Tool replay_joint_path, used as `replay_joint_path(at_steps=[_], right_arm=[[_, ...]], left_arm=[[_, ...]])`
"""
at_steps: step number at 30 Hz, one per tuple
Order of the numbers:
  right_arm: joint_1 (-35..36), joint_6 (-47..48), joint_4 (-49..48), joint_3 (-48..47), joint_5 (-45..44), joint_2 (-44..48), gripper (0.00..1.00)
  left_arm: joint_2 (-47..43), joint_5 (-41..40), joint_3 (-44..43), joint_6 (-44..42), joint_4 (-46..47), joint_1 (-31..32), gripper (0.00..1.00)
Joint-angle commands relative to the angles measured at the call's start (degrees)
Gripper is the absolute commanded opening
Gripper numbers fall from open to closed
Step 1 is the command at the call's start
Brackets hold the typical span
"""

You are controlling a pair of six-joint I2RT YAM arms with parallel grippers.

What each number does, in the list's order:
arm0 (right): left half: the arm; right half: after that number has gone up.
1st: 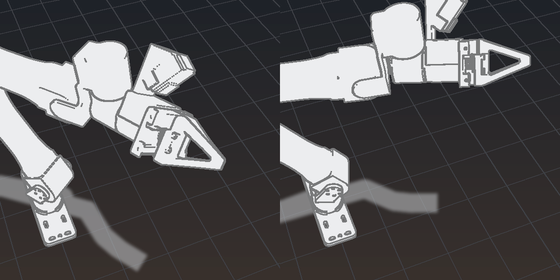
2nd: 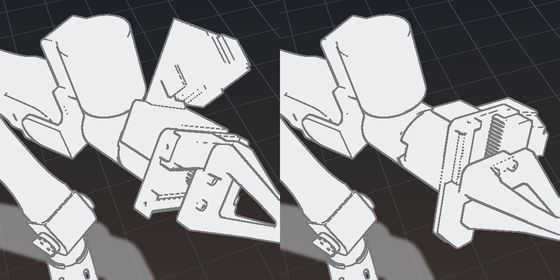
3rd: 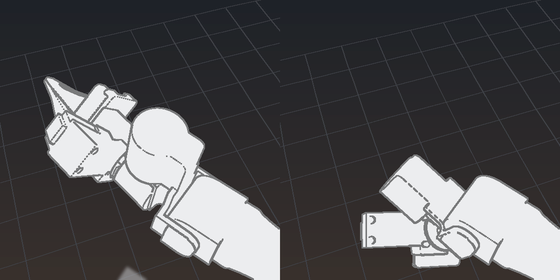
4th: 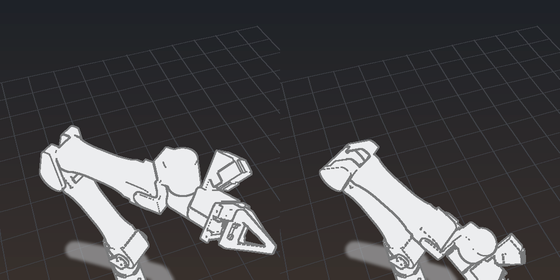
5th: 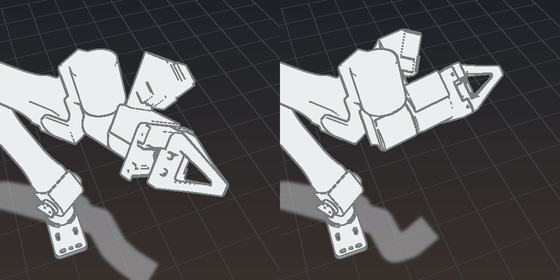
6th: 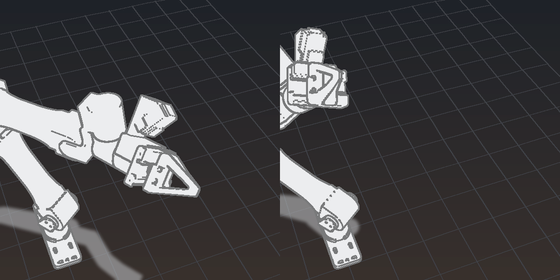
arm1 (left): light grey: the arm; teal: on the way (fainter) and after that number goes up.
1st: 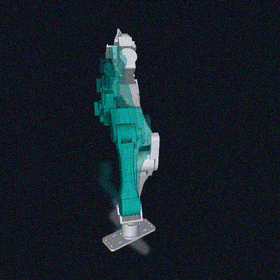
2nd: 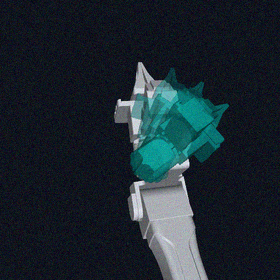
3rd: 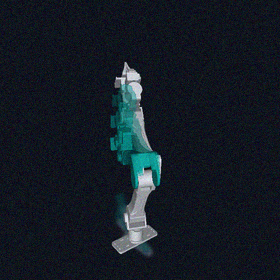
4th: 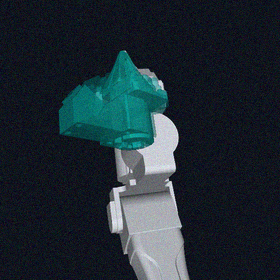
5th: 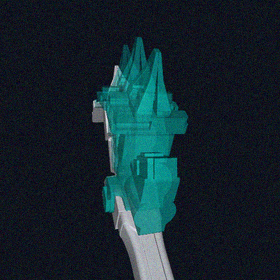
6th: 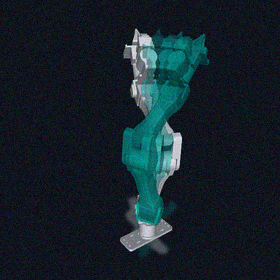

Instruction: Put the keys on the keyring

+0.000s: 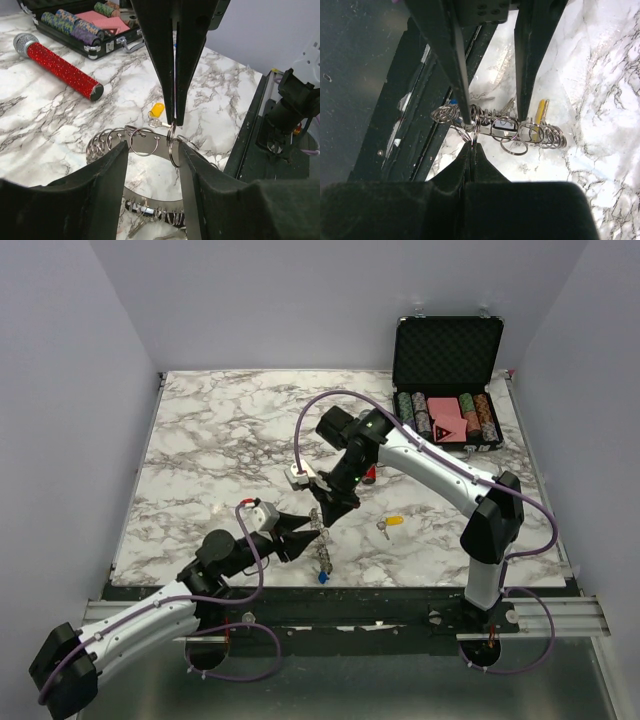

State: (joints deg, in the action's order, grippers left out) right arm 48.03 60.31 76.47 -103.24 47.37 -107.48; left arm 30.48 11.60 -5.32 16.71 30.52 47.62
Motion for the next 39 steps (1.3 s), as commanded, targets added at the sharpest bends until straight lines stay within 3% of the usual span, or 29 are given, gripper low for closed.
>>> replay_joint_path(at_steps=[1, 10, 22, 29, 35, 39], right_arm=[[0.57, -0.55, 4.83, -1.70, -0.35, -0.01, 0.00], [0.66, -0.37, 4.83, -1.00, -0.09, 0.25, 0.00], [1.01, -0.11, 4.83, -0.82, 0.09, 0.17, 0.00], [0.92, 0.07, 4.92, -0.82, 0.26, 0.25, 0.00], [0.92, 0.24, 4.83, -0.65, 0.44, 0.25, 0.00], [0.92, 0.33, 4.92, -0.73, 0.53, 0.08, 0.00]], left_arm=[[3.18, 1.68, -2.15, -3.17, 4.71, -0.24, 0.47], [1.26, 2.29, -0.13, -3.35, 11.05, -0.42, 0.43], [-4.55, 5.19, -0.74, -4.84, 4.30, -1.21, 0.41], [-6.39, 5.98, -0.92, 0.77, -0.64, -1.12, 0.38], [-10.17, 0.19, 0.14, 0.61, -3.81, -1.12, 0.38], [-7.20, 0.53, -1.35, -2.38, -1.79, -1.30, 0.38]])
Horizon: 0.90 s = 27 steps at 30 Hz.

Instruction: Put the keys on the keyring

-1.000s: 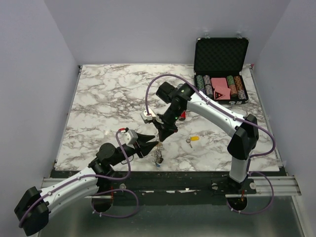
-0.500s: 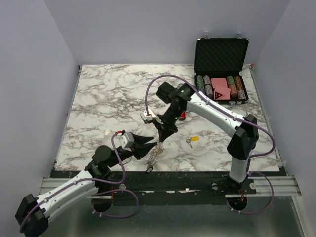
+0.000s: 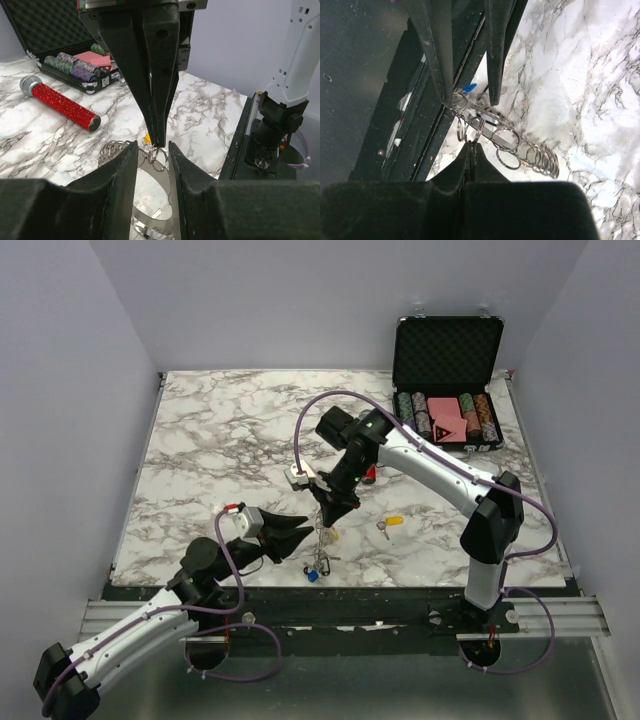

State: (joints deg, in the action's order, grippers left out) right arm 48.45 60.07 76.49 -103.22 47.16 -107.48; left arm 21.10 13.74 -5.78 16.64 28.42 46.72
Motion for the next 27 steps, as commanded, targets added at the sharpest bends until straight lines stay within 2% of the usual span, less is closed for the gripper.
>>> replay_joint_path(at_steps=[1, 6, 27], right_arm=[[0.51, 0.48, 4.81, -0.76, 0.83, 0.08, 0.00], [0.60, 0.66, 4.81, -0.58, 0.83, 0.34, 0.00], [0.69, 1.36, 4.81, 0.30, 1.36, 0.78, 0.00]], left_arm=[[3.75, -0.74, -1.33, -2.84, 1.10, -0.40, 0.38], [9.56, 3.92, -4.15, -5.13, 1.90, -1.36, 0.32], [13.44, 12.89, -7.31, -6.80, 1.28, -4.27, 0.26]])
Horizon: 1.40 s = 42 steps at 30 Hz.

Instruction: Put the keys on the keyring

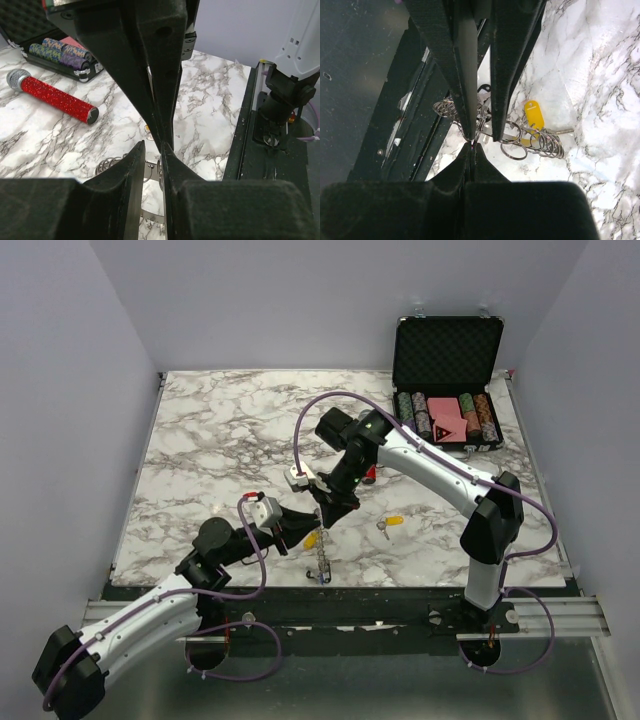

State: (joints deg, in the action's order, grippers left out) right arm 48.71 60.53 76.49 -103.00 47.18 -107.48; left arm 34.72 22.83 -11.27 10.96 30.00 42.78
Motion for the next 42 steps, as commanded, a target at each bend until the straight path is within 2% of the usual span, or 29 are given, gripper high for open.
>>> replay_joint_path(at_steps=[1, 8, 16, 26, 33, 36, 42], right_arm=[[0.42, 0.90, 4.81, 0.08, 1.34, 0.78, 0.00], [0.51, 0.99, 4.90, 0.17, 1.34, 0.87, 0.00], [0.42, 1.08, 4.81, 0.26, 1.60, 1.05, 0.00], [0.42, 1.08, 4.81, 0.34, 1.60, 1.40, 0.00], [0.42, 1.34, 4.81, 0.43, 1.69, 1.57, 0.00], [0.42, 1.52, 4.81, 0.69, 1.60, 1.57, 0.00], [0.42, 1.61, 4.90, 0.61, 1.69, 1.75, 0.00]], left_arm=[[-0.70, 3.98, -1.83, -1.12, -0.73, -0.25, 0.26], [-2.90, 4.24, -2.35, -1.12, -3.63, -0.25, 0.25], [1.66, 5.56, -4.20, -2.08, -4.77, -0.25, 0.24], [3.51, 5.38, -5.25, -3.40, -7.41, -0.25, 0.17], [4.22, 5.21, -6.13, -3.75, -9.43, -0.25, 0.16], [4.30, 5.30, -6.83, -4.10, -10.92, -0.25, 0.12], [4.74, 5.82, -8.68, -4.63, -15.23, -0.16, 0.12]])
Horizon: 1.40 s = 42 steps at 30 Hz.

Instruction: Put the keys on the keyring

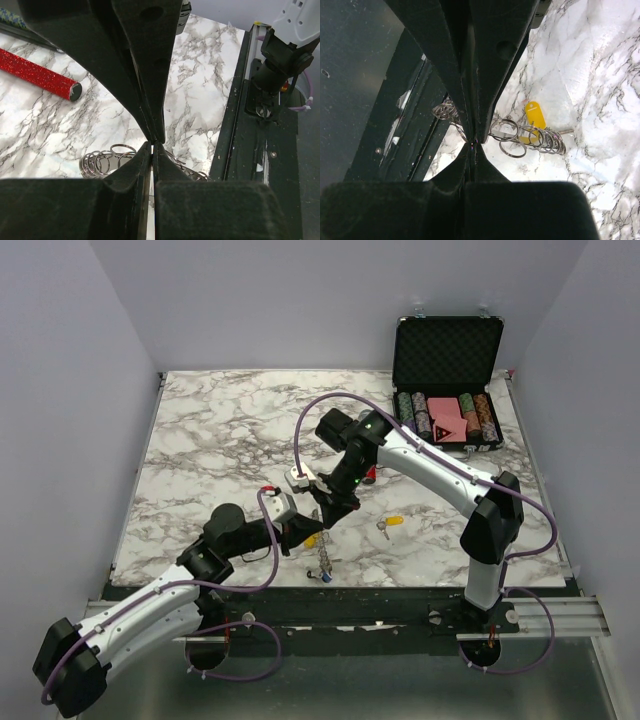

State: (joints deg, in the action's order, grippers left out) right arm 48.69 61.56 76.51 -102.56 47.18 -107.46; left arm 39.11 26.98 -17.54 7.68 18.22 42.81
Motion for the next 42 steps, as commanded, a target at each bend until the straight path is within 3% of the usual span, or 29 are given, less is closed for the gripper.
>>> replay_joint_path(at_steps=[1, 9, 13, 21, 23, 26, 29, 36, 42], right_arm=[[0.44, 0.58, 4.79, 0.17, 1.69, 1.81, 0.00], [0.44, 0.75, 4.79, 0.52, 1.78, 2.17, 0.00], [0.44, 0.84, 4.79, 0.61, 1.95, 2.25, 0.00], [0.45, 0.93, 4.70, 0.70, 2.65, 2.08, 0.00], [0.44, 0.14, 4.52, 0.61, 3.35, 1.64, 0.09], [0.01, 0.23, 4.61, 1.22, 5.72, 1.73, 0.31], [-1.22, 0.40, 4.00, 2.28, 8.19, 2.43, 0.43], [-2.98, -7.76, -11.17, 9.56, 11.62, 7.96, 0.46], [-3.51, -12.51, -21.57, 12.65, 12.06, 11.66, 0.47]], left_arm=[[0.52, 1.84, -2.58, -1.44, -4.06, -0.27, 0.12], [0.70, 2.72, -4.34, -1.53, -7.93, -0.27, 0.11], [1.23, 3.16, -5.05, -1.71, -9.60, -0.27, 0.00], [0.88, 1.85, -5.40, -0.92, -11.01, -0.27, 0.00], [-0.43, 0.45, -4.79, -0.39, -10.75, -0.27, 0.00], [-3.07, -1.66, -3.30, 0.75, -9.61, -0.27, 0.00], [-5.97, -2.99, -0.84, 3.38, -6.37, -0.27, 0.00], [-11.51, -7.29, 9.00, 10.33, 12.08, -0.18, 0.00], [-13.36, -9.32, 12.62, 9.38, 22.30, -0.18, 0.00]])
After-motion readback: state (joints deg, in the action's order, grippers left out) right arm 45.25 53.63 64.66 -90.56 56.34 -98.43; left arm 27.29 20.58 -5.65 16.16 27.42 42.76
